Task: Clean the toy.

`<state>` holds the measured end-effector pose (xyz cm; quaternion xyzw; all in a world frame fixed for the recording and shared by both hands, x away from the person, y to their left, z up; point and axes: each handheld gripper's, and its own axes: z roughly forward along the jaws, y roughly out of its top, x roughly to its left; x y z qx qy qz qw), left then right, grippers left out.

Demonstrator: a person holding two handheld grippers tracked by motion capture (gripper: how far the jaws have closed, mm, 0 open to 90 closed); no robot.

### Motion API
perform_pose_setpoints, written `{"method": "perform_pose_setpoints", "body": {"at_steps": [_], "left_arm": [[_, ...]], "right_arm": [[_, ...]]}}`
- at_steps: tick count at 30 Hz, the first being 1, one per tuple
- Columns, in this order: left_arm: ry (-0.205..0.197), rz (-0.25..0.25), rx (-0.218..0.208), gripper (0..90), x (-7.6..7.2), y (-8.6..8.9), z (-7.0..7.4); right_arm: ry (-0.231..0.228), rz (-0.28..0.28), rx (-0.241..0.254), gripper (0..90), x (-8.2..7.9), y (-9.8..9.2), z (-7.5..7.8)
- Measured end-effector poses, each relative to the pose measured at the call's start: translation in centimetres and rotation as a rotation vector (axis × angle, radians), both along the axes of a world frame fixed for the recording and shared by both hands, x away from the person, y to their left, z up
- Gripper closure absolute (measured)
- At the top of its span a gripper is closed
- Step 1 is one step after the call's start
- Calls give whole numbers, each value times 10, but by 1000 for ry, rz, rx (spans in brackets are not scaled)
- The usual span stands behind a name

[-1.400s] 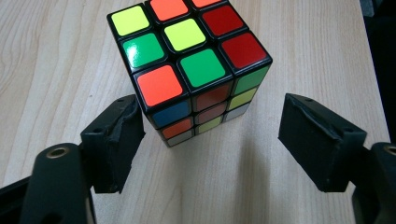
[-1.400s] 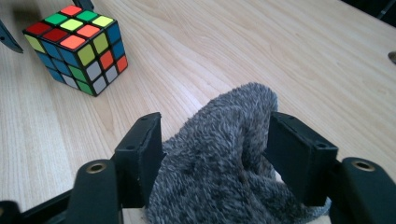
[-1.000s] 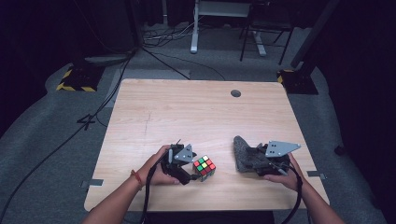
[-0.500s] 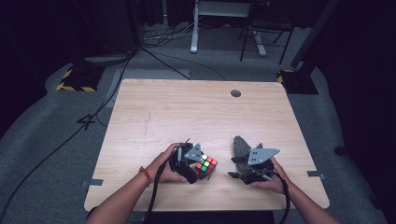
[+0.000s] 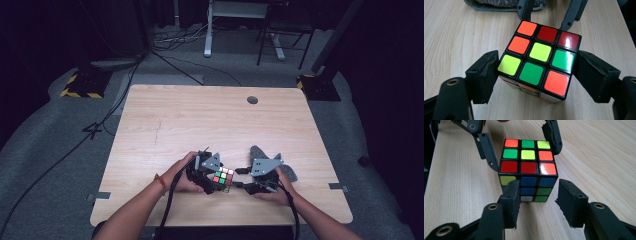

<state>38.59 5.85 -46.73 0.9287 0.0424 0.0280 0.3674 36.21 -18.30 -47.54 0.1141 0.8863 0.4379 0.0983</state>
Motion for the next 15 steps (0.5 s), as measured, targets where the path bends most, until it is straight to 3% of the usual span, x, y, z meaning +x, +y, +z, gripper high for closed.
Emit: {"method": "perform_pose_setpoints", "body": {"at_steps": [9, 15], "left_arm": [[-10, -14, 3, 279, 0, 2, -1], [-10, -12, 5, 294, 0, 3, 0]], "right_arm": [[-9, -15, 50, 533, 1, -1, 9], [63, 8, 14, 422, 4, -6, -2]]}}
